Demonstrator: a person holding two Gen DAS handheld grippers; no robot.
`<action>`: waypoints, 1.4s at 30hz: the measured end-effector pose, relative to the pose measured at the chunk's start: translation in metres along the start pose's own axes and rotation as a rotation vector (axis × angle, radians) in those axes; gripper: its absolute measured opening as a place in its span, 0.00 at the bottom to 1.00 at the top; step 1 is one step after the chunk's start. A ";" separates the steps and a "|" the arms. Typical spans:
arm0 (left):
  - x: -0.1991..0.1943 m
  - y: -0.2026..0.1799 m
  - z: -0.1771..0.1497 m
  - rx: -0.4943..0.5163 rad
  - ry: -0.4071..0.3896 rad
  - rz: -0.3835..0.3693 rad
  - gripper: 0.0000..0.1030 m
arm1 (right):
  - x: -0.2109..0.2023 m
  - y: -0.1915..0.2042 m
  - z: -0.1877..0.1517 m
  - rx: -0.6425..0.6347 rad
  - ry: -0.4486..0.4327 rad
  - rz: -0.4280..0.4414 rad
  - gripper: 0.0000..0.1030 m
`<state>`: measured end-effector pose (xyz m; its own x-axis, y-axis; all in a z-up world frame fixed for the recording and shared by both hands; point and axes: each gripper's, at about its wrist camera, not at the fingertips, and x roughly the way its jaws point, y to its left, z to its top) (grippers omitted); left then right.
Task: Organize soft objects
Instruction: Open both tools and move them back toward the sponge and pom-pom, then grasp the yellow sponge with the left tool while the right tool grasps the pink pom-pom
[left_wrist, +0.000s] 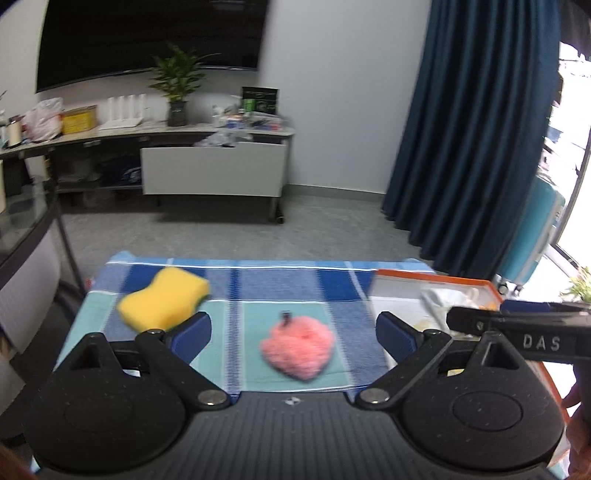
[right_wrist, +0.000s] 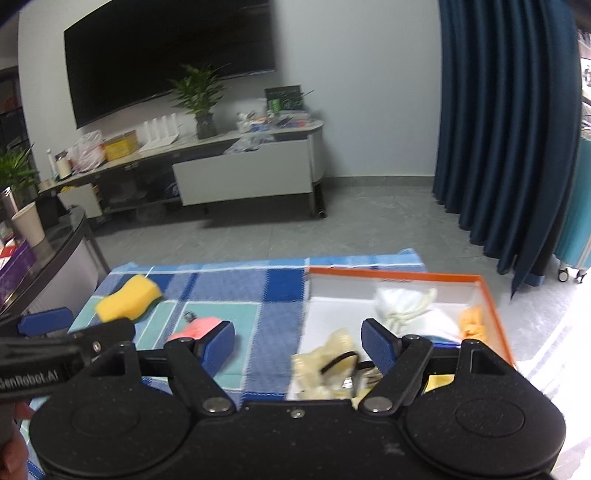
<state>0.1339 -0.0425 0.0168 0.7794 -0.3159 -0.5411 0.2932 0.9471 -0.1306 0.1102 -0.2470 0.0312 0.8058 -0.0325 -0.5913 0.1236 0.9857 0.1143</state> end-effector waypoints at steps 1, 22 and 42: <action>0.000 0.005 0.000 -0.001 -0.001 0.011 0.96 | 0.002 0.004 -0.001 -0.004 0.006 0.009 0.87; 0.063 0.090 0.002 0.082 0.092 0.158 1.00 | 0.054 0.067 -0.015 -0.085 0.104 0.097 0.87; 0.134 0.107 0.000 0.219 0.186 0.185 0.99 | 0.113 0.081 -0.015 -0.072 0.170 0.109 0.88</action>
<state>0.2693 0.0170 -0.0699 0.7219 -0.1047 -0.6840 0.2839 0.9463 0.1548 0.2024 -0.1681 -0.0381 0.7020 0.0978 -0.7054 -0.0057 0.9913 0.1317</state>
